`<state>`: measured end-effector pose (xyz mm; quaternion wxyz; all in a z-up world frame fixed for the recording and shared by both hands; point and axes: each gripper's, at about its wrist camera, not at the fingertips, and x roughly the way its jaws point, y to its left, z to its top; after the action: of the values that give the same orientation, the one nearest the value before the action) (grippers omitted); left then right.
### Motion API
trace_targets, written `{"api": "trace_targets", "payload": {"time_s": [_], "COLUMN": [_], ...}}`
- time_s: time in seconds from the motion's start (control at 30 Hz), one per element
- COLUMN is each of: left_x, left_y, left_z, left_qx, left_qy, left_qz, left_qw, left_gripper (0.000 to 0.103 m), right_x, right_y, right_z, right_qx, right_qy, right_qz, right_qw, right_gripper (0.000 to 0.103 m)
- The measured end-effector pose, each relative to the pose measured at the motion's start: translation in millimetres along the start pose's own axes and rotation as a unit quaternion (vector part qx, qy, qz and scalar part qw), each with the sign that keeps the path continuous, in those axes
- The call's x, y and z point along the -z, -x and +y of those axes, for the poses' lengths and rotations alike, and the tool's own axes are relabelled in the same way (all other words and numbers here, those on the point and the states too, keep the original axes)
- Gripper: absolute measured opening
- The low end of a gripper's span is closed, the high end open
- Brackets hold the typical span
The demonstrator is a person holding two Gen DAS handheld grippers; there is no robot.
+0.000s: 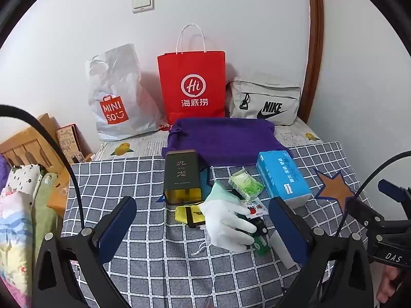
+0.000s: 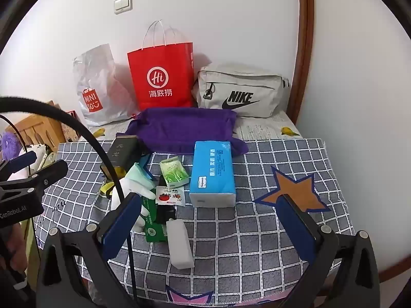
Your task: Organize soft objects
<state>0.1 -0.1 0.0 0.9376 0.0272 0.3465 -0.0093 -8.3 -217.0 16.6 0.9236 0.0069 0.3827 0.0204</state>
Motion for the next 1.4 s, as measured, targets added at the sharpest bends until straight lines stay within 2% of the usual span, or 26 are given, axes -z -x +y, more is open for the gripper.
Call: {"api": "trace_targets", "payload": {"time_s": [0.13, 0.3, 0.73, 1.4], "left_x": [-1.1, -9.3, -3.1, 1.1], "left_y": [-1.5, 2.4, 3.5, 3.7], "left_z": [0.6, -4.9, 8.1, 2.2], "left_qx": [0.008, 0.001, 0.01, 0.004], "left_qy": [0.01, 0.005, 0.014, 0.004], "left_qz": [0.007, 0.005, 0.005, 0.004], "left_qw": [0.9999, 1.0, 0.9998, 1.0], "left_gripper": [0.103, 0.103, 0.103, 0.103], "right_x": [1.2, -1.1, -1.0, -2.2], "right_y": [2.8, 1.1, 5.5, 10.1], "right_z": [1.2, -0.5, -0.1, -0.6], "right_qx": [0.001, 0.002, -0.001, -0.008], "right_qy": [0.002, 0.001, 0.0, -0.005], "right_qz": [-0.005, 0.001, -0.003, -0.009], "right_qw": [1.0, 1.0, 1.0, 1.0], "right_gripper": [0.103, 0.103, 0.103, 0.103]}}
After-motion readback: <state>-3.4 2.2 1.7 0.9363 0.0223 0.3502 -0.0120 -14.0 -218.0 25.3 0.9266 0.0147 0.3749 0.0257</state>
